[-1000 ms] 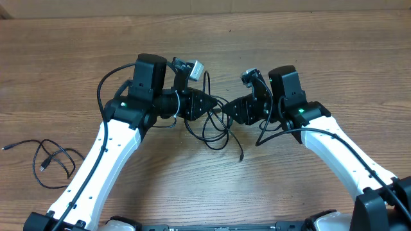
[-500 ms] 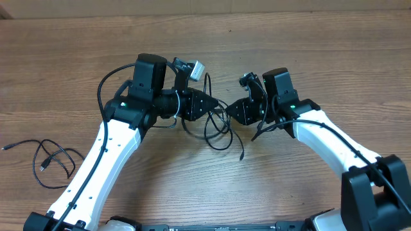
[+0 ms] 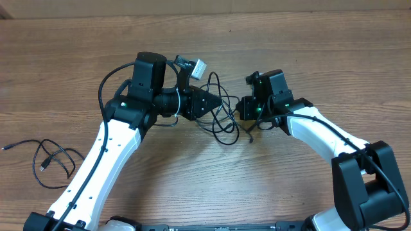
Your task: Untangle cables
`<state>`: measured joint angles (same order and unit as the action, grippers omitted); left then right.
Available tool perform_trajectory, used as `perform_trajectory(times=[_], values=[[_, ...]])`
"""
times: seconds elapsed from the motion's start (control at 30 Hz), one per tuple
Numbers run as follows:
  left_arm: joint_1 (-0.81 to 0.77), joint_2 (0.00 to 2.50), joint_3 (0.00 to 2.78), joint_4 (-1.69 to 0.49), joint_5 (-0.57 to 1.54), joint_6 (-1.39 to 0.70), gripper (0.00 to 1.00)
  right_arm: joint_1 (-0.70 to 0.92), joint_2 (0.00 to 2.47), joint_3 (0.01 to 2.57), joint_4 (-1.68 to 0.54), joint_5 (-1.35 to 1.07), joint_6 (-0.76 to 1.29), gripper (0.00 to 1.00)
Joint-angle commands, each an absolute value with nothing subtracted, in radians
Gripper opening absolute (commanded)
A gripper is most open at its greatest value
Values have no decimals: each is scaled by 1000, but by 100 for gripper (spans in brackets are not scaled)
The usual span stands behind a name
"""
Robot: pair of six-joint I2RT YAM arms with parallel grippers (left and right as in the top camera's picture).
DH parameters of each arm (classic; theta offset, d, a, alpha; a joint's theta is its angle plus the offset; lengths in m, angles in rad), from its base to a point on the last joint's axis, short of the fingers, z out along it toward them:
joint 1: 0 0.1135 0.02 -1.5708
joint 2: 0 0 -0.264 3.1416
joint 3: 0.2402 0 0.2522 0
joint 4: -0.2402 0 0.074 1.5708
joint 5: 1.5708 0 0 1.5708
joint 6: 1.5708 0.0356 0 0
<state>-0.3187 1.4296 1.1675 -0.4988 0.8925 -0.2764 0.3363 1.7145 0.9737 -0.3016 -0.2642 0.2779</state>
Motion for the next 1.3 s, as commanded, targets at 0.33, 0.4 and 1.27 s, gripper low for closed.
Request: perform_trajectory(times=[0.33,0.4,1.27], values=[[-107,1383,1230,-486,970,-247,4,83,1718,970,-385,86,576,4],[-43,1379,1256,-477,968,-248,4,6,1718,970,-406,87,576,4],[49,1380,1293,-62,1172,-501,4,-248,1718,970,-485,-711,326,33]])
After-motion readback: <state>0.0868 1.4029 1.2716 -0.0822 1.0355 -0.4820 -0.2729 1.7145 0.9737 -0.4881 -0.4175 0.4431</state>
